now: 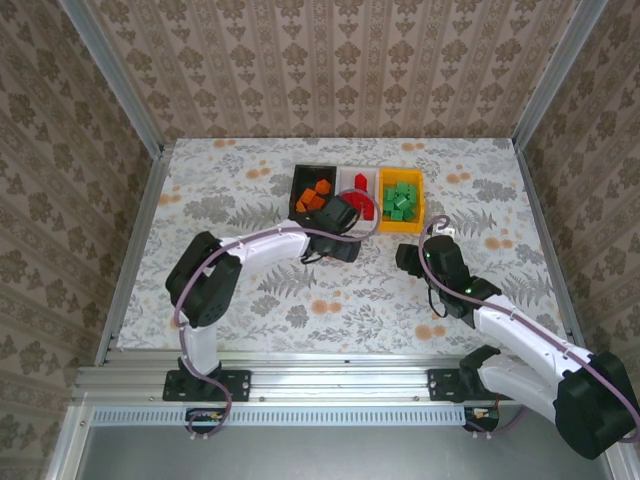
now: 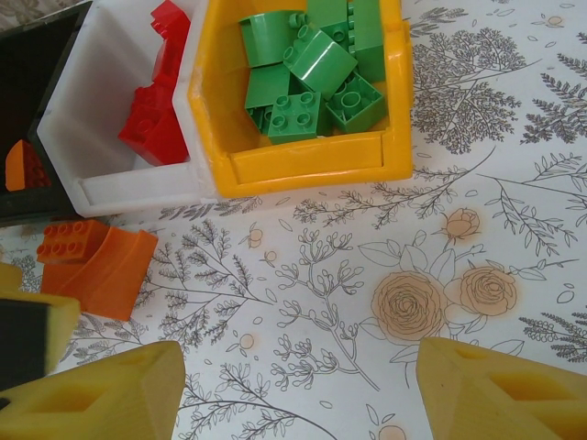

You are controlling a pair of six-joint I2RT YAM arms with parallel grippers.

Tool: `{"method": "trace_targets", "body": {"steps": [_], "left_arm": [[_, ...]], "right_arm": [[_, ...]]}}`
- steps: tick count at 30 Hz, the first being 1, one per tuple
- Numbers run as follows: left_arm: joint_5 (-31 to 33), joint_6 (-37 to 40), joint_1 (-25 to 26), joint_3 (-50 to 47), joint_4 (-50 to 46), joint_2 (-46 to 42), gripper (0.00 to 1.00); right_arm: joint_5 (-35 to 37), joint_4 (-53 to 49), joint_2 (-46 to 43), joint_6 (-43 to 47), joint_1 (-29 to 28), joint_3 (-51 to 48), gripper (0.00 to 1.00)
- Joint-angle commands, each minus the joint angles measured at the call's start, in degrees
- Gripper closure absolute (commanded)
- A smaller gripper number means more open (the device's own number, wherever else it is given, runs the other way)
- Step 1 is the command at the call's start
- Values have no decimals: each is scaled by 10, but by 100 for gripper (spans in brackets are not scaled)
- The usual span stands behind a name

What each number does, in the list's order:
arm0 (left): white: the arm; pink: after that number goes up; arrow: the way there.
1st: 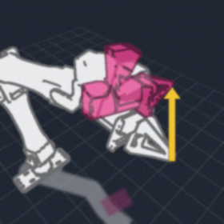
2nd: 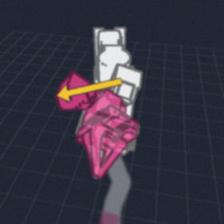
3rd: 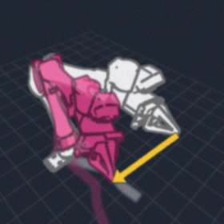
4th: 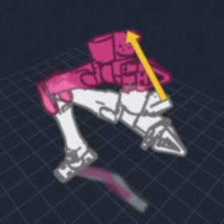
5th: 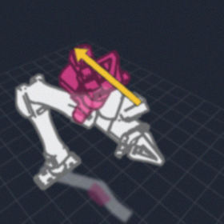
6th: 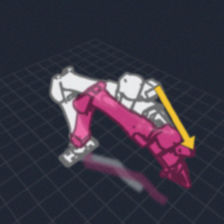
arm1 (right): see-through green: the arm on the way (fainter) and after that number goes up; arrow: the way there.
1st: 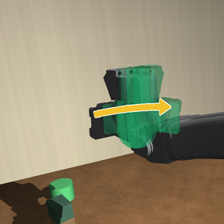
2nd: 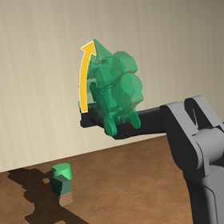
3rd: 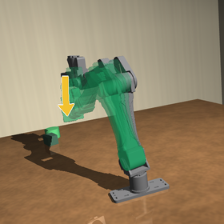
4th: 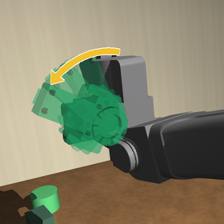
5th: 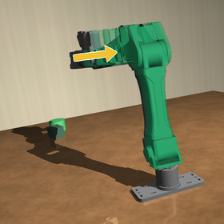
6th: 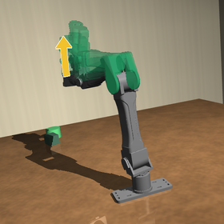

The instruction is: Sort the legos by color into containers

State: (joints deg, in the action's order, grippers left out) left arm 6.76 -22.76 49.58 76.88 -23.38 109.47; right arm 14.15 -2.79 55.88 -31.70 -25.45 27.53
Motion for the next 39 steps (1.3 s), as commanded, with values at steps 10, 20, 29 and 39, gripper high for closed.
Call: {"method": "trace_targets", "body": {"steps": [10,20,29,39], "left_arm": [[22,-19,9,54,-21,57,38],[13,-12,24,73,-25,81,47],[18,-9,26,97,-34,108,54],[30,-14,26,116,-40,135,66]], "right_arm": [[2,6,-7,6,-5,1,31],[3,6,-6,7,-5,2,31],[5,4,-8,7,-5,1,31],[7,4,-9,7,-5,1,31]]}}
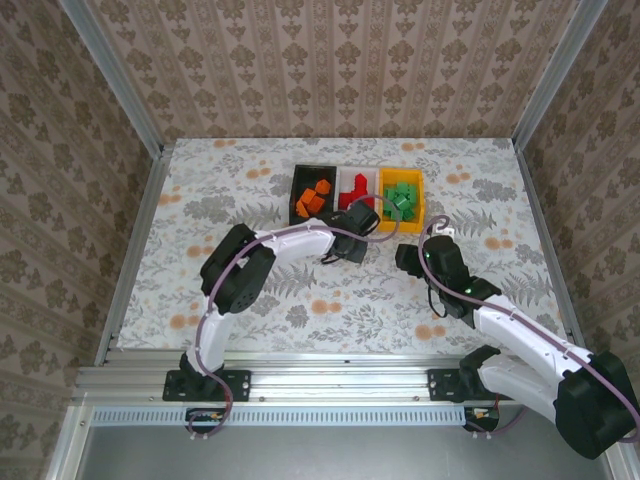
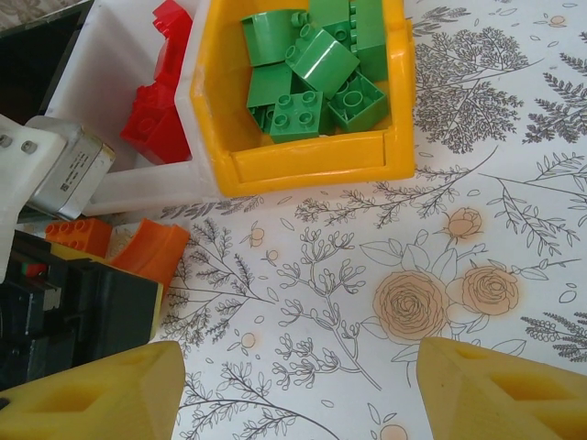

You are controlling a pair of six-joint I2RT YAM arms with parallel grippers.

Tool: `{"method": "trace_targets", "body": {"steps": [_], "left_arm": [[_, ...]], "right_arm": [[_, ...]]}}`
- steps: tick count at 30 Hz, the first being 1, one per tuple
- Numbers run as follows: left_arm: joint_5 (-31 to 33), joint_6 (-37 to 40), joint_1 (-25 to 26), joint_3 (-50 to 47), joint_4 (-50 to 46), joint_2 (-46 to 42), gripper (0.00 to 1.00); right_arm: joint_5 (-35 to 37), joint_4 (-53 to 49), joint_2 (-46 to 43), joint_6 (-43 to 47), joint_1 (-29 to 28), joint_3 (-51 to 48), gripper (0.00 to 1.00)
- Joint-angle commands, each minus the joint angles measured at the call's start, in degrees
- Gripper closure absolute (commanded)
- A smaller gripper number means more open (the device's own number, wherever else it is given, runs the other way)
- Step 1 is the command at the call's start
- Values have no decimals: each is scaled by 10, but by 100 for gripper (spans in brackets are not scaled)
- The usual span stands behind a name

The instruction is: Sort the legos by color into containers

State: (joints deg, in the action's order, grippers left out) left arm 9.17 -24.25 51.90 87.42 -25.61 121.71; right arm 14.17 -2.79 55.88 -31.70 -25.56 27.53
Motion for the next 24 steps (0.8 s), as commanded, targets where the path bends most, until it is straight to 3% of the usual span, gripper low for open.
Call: {"method": "trace_targets", "body": {"steps": [1,16,20,24], "left_arm": [[6,1,3,10,-17,12,67],[40,35,3,-14,-45,-103,73],[56,70,-41,-4,-62,-154,72],[38,88,-115,54,-94,-140,73]], "right_arm": [[6,4,-9,7,-4,1,31],[6,5,-11,7,-5,-1,31],[-11,16,-2,7,-5,-1,31],[-131,95,33,18,-16,-10,31]]}}
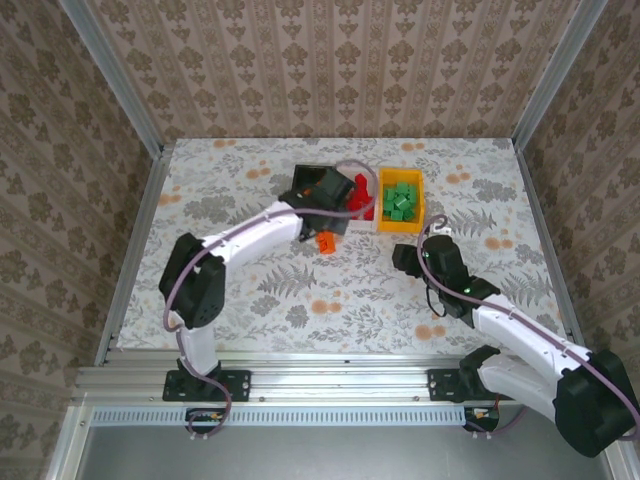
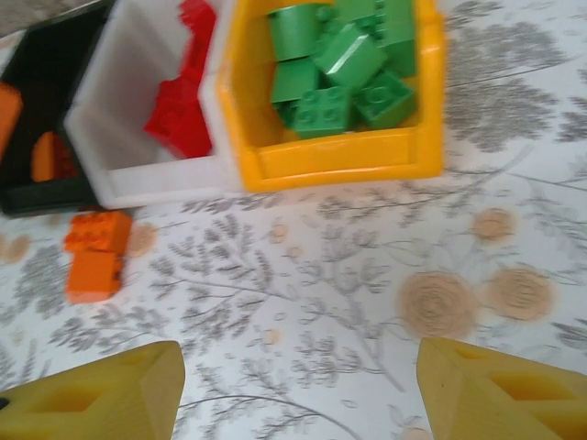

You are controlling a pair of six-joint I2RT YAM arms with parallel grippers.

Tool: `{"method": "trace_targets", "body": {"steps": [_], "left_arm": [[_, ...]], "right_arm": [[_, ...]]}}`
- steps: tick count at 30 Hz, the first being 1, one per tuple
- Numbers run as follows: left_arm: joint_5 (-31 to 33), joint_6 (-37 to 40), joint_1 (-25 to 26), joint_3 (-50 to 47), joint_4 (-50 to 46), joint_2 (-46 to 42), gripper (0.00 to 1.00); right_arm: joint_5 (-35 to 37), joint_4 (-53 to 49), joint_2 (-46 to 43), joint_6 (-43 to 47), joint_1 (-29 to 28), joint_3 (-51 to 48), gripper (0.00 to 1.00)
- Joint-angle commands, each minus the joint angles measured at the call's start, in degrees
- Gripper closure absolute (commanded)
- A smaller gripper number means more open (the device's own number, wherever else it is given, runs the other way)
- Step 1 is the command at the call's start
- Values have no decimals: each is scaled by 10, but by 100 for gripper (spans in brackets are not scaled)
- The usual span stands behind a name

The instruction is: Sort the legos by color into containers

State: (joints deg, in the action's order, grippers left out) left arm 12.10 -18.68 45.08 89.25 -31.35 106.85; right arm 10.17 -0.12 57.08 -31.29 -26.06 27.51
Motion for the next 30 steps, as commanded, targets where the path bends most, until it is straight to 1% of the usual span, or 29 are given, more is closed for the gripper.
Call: {"method": "trace_targets", "body": {"steps": [1,3,8,12,16,19,21,22,24,25,28,30], "left_arm": [[4,37,-61,51,-41,20,73],[0,46,-85,93,-55,51,73],[-8,60,-115,193,-79,134,74],[-33,71,-128,255,-86,194,74],[-42,75,-133,307,-106,237,72],[-52,71,-134,321,-109,254,65],[-52,70,-135,323,-111,258,56],[-52,69,-135,323,-112,257,53],[-49,67,-134,320,-118,248,42],[-47,66,-134,312,-116,237,36],[-44,64,-126,266,-99,181,29],[-34,62,-113,207,-71,125,26]], "right_arm": [[-113,84,29,16,-15,-9,31],[-118,96,39,23,-29,-7,30],[-96,105,33,26,-36,-17,29],[-85,100,28,27,-36,-17,28],[-81,97,27,27,-36,-17,28],[-78,94,28,28,-36,-16,28],[-76,92,28,28,-36,-15,28],[-75,91,28,29,-36,-15,28],[-75,91,28,29,-36,-15,28],[-74,91,28,30,-36,-15,28],[-73,87,27,31,-36,-14,28],[-70,87,25,31,-36,-14,28]]}}
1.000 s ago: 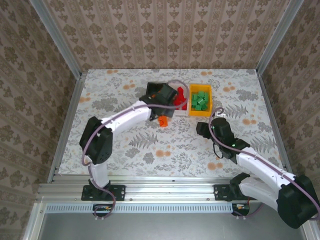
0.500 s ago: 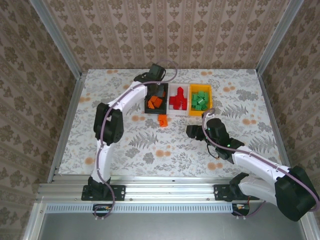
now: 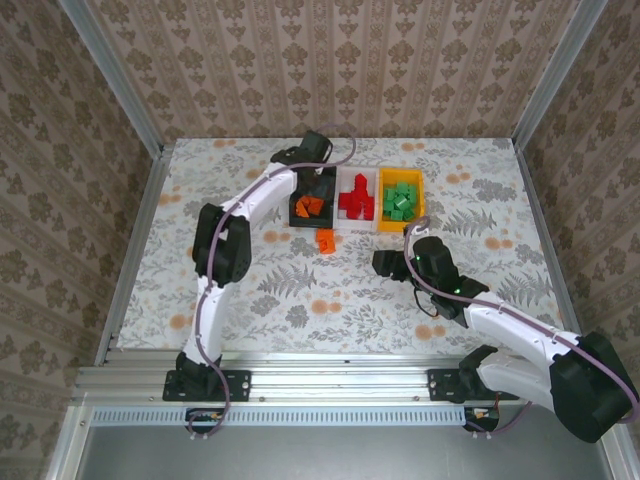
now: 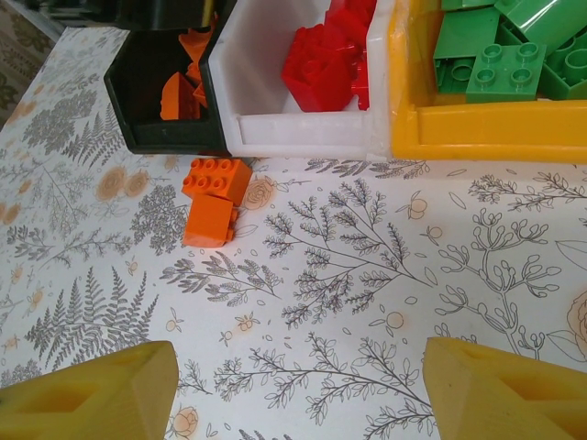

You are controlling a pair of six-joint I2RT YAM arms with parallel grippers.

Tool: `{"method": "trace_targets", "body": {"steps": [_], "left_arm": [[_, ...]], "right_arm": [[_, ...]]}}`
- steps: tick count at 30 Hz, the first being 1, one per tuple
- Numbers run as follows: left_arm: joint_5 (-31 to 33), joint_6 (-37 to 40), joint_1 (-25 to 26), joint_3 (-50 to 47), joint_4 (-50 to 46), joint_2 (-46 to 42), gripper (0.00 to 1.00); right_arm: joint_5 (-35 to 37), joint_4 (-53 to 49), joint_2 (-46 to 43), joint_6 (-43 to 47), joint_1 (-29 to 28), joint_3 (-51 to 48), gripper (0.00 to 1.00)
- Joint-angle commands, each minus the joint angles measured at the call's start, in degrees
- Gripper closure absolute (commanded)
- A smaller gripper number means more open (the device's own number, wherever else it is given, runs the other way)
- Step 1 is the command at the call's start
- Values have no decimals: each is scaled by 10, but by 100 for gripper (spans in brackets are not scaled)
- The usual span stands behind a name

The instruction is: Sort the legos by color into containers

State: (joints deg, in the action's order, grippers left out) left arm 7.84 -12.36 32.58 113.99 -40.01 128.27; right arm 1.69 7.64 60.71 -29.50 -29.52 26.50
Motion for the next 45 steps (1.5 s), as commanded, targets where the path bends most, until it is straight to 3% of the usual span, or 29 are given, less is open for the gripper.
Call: {"method": "trace_targets", "body": {"steps": [1,4,9,12,19,31,45], "left_arm": [[8,-6,22,-79,35,-122,26],[5,-36,61,-201,85,-201,21],[5,-153,110,-354,137,-258,12],[19,-208,130,-387,150,-253,6],[60,-260,149,-360,116,-190,6],[22,-275,133,-370,154,-133,25],[16,-258,128,-373,161,-135,51]], "right_arm": [[15,8,-12,14,-2,-4,28],[23,4,-14,15,-3,-3,28],[26,4,-10,15,-4,-3,27],[27,4,-6,14,-4,-1,27],[29,-2,-11,17,-6,0,27],[30,-3,-17,17,-7,-2,27],[34,-1,-13,19,-9,-1,28]]}}
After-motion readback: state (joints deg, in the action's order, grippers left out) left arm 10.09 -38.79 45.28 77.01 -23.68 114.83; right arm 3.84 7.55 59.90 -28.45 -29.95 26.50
